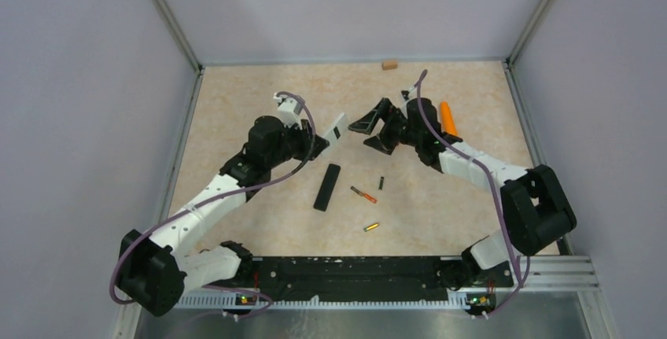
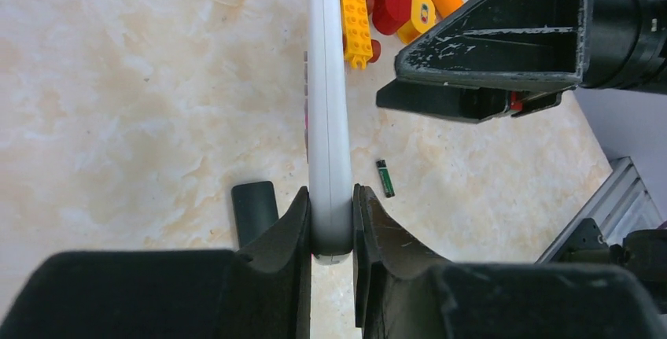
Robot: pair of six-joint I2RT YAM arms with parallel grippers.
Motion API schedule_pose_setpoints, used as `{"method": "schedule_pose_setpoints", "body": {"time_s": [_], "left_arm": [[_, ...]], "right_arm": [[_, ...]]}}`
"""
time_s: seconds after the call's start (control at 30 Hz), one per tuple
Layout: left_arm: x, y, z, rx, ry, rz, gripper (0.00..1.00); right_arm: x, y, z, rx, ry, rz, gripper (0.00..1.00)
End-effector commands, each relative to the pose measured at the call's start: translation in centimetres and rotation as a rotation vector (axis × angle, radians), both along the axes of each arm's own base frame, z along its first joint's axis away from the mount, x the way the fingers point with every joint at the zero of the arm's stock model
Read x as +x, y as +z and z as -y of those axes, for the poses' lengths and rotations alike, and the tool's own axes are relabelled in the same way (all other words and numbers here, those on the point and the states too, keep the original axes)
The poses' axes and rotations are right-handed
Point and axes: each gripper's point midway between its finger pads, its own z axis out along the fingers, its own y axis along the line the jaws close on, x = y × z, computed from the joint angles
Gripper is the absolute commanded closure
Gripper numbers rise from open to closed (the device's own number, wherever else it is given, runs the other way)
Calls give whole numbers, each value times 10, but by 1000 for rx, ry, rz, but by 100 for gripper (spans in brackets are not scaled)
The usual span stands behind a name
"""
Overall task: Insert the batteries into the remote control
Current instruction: Adjust the remote control.
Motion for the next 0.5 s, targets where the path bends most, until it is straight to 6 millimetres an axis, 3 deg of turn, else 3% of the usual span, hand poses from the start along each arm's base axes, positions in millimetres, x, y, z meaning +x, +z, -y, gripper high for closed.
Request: {"method": "schedule_pose_setpoints", "body": {"time_s": [0.0,0.13,0.23,0.33,0.47], "left_arm": [[5,27,4,50,-55,96,100],[-11,33,18,75,-225,99,100],[-28,35,26,100,-356,79,100],[-38,45,27,130,-446,68,100],[-54,67,29,139,-602,115,100]], "right_arm": [[4,37,26,-148,117,321,12],[3,55,39,-225,218,541,2],[-3,74,41,-287,309,748,1],[-20,88,36,-276,420,936,1],[-49,88,26,-204,617,1004,2]]}}
